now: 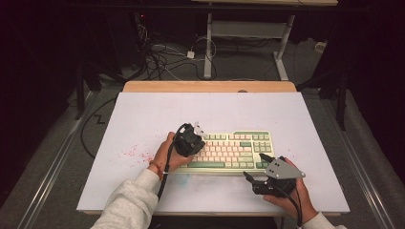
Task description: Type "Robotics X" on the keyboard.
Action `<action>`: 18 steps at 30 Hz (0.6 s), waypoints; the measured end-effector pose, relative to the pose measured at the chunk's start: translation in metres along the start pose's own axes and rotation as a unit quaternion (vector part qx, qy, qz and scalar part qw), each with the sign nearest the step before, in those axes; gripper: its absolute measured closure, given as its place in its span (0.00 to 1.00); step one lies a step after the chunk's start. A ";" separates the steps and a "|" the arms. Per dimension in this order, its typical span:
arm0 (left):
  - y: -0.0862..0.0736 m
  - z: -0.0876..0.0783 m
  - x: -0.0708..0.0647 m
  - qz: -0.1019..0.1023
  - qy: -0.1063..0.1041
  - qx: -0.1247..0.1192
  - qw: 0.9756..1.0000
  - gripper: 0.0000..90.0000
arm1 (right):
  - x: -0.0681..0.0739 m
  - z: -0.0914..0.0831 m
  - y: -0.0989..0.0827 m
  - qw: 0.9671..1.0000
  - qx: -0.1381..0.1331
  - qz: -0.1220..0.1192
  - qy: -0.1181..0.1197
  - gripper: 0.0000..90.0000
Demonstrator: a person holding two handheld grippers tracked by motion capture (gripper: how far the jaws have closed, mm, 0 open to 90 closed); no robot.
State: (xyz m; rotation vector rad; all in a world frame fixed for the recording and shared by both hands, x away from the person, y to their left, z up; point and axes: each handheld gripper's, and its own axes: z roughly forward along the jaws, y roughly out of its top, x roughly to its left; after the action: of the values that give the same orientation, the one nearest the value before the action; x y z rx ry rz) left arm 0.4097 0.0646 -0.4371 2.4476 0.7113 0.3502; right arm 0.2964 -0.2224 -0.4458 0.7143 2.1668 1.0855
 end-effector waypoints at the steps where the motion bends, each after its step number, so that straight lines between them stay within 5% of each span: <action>1: 0.000 0.001 -0.001 -0.001 0.000 0.000 1.000 0.96 | 0.000 0.000 0.000 1.000 0.001 0.001 -0.001 0.24; 12: 0.002 0.006 -0.010 0.027 0.019 0.018 0.999 0.97 | 0.000 0.001 -0.001 1.000 0.005 -0.001 0.000 0.24; 18: 0.002 -0.006 -0.009 0.024 0.021 -0.010 0.999 0.96 | 0.000 -0.001 0.000 1.000 0.003 -0.001 -0.002 0.24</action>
State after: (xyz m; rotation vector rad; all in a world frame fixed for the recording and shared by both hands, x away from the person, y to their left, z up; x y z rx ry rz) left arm 0.4004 0.0608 -0.4321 2.4485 0.6651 0.4268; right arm 0.2961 -0.2229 -0.4451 0.7148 2.1677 1.0769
